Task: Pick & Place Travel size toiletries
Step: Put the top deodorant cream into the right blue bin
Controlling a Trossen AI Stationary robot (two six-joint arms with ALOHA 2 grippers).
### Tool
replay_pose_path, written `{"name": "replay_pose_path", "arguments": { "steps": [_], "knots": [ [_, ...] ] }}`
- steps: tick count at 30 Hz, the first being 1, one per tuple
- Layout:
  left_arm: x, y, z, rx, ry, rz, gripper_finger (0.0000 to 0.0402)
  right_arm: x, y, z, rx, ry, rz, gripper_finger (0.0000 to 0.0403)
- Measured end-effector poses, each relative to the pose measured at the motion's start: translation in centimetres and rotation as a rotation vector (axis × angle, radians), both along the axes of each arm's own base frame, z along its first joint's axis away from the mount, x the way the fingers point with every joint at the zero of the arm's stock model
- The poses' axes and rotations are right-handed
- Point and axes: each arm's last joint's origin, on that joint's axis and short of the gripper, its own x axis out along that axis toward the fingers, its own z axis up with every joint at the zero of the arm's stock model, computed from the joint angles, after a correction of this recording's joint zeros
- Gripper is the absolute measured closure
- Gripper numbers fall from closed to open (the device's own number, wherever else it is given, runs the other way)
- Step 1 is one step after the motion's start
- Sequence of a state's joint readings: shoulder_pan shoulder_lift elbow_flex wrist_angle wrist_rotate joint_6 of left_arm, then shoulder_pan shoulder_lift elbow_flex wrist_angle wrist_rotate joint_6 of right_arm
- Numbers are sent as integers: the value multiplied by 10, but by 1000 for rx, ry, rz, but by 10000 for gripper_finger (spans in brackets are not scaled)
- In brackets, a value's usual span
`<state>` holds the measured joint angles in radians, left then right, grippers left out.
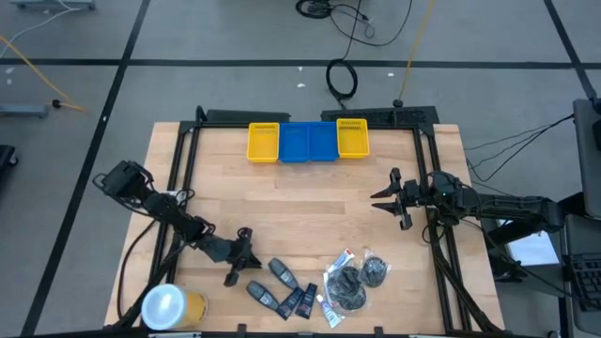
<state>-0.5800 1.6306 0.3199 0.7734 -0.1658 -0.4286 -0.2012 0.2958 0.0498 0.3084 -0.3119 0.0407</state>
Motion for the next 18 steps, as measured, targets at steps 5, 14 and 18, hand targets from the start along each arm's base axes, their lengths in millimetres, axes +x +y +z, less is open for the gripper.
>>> {"name": "replay_pose_path", "arguments": {
  "steps": [5, 14, 18],
  "knots": [
    [3, 0, 4, 5, -60, 50, 311, 0, 0, 0, 0, 0, 0, 298],
    [26, -13, 20, 44, -58, 9, 203, 0, 0, 0, 0, 0, 0, 298],
    [53, -21, 40, 211, 199, -21, 195, 0, 0, 0, 0, -1, 0, 298]
  ]
}}
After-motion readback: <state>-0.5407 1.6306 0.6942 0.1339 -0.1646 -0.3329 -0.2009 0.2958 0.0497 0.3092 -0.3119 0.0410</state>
